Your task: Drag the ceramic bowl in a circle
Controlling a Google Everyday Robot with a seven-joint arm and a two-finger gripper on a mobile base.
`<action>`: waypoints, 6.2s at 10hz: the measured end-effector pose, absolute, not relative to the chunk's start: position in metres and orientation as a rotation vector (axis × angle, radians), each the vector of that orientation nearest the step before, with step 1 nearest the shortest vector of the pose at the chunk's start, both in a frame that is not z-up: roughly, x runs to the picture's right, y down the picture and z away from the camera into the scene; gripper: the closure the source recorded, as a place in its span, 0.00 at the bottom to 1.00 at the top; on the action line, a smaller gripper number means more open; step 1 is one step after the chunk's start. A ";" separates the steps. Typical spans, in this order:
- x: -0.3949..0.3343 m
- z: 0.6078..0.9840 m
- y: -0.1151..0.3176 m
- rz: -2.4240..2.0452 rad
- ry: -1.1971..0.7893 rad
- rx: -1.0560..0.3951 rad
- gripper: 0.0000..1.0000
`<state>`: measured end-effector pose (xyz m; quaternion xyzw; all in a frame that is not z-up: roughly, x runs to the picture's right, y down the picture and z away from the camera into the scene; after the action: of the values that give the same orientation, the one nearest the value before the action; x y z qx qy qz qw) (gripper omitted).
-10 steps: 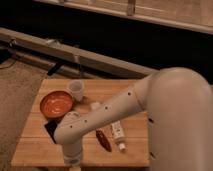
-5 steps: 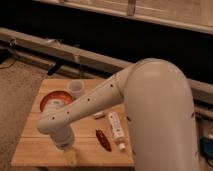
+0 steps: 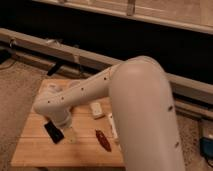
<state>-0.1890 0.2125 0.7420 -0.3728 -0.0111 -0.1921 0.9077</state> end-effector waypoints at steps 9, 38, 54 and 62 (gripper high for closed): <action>-0.236 0.846 0.182 -0.452 -0.121 -0.748 0.22; -0.161 0.796 0.229 -0.417 -0.136 -0.888 1.00; -0.226 0.741 0.282 -0.653 -0.220 -0.866 1.00; -0.145 0.766 0.241 -0.443 -0.120 -0.866 1.00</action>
<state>-0.1452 0.2414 0.7663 -0.4159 -0.0574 -0.2127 0.8823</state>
